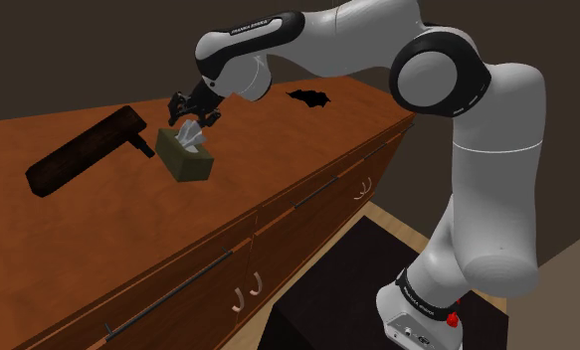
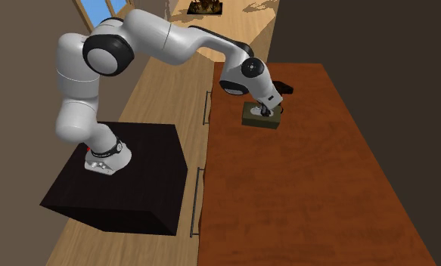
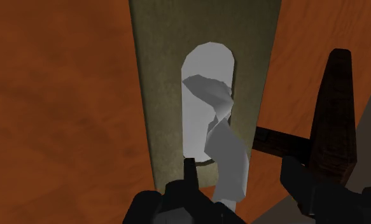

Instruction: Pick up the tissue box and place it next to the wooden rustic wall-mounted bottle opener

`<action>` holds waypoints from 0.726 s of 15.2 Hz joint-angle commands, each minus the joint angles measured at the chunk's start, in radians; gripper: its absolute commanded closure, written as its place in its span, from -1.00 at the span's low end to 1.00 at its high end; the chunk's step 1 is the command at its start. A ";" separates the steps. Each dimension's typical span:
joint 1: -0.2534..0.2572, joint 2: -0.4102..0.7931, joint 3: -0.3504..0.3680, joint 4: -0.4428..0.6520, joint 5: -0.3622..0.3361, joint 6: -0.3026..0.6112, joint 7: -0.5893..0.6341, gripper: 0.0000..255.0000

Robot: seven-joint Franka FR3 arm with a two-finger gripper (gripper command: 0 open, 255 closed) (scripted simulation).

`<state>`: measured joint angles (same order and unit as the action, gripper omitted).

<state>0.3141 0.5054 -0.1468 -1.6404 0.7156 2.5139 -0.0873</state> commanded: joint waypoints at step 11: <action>-0.002 -0.111 -0.026 -0.066 -0.033 -0.052 0.015 -1.00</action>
<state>0.3120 0.3971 -0.1721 -1.7048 0.6841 2.4648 -0.0740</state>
